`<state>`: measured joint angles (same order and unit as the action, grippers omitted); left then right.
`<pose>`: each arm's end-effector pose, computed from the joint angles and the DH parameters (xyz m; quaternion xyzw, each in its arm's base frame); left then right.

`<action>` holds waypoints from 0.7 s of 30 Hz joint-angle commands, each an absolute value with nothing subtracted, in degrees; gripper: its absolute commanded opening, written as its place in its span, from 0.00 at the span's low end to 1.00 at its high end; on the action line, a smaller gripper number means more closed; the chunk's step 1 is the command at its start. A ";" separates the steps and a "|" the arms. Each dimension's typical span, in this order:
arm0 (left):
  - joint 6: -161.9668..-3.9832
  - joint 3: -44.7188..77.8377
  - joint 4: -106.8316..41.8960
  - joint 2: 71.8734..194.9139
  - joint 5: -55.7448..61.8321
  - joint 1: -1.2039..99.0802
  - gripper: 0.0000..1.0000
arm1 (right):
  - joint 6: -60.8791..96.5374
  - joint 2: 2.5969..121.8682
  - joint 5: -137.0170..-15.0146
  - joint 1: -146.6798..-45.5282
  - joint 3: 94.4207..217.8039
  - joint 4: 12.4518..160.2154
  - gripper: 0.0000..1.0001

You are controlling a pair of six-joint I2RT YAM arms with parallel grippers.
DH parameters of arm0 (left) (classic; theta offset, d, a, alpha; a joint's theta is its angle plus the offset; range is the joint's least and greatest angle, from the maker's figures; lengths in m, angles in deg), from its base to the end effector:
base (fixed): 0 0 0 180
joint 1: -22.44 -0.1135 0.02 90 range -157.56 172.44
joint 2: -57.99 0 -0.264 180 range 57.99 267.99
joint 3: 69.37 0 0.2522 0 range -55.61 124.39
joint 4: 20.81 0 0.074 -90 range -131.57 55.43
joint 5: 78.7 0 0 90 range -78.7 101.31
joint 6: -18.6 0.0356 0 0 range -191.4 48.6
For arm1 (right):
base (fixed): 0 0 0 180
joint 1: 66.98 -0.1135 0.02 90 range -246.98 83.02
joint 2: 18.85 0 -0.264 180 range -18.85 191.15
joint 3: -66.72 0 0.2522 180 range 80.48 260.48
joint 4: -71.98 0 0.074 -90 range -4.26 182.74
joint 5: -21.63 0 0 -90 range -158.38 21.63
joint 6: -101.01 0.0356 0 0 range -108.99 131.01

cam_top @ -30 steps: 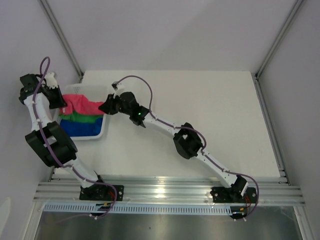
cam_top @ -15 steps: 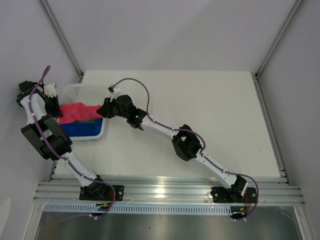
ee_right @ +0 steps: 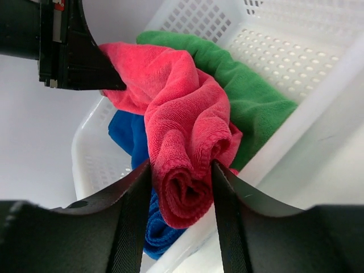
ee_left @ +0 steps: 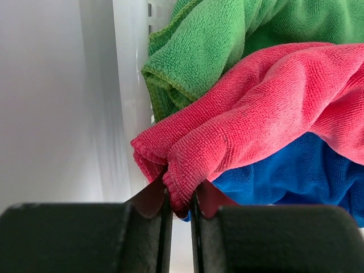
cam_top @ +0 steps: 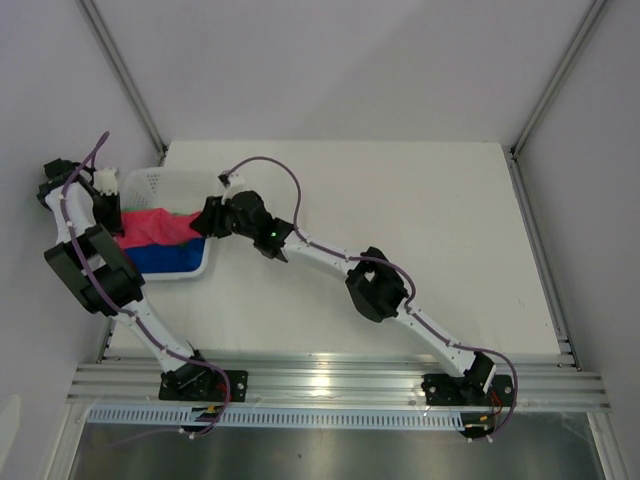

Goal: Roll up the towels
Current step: Place the rolled towel into the container

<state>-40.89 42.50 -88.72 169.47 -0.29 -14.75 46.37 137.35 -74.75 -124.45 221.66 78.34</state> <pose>0.3313 0.2424 0.2603 -0.0372 0.9753 0.0258 0.2162 0.3312 0.5266 0.2000 -0.1800 0.7304 0.5052 0.4230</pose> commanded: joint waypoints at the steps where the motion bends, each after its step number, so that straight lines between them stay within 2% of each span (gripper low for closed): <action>1: -38.88 44.76 -87.48 170.40 1.81 -14.48 0.18 | 47.32 132.68 -71.63 -123.58 218.64 80.11 0.50; 6: -38.70 45.55 -86.87 170.49 2.69 -13.34 0.26 | 45.38 129.52 -70.84 -123.58 217.33 79.85 0.55; 10: -39.31 46.96 -87.13 170.75 3.22 -13.16 0.39 | 44.33 126.35 -65.59 -123.49 214.17 80.64 0.55; 13: -39.67 47.31 -86.87 169.53 4.27 -13.24 0.45 | 43.62 123.28 -63.19 -123.32 210.74 79.94 0.56; 21: -39.93 46.61 -88.71 165.13 3.57 -12.98 0.53 | 41.16 122.04 -65.65 -123.31 210.91 79.14 0.56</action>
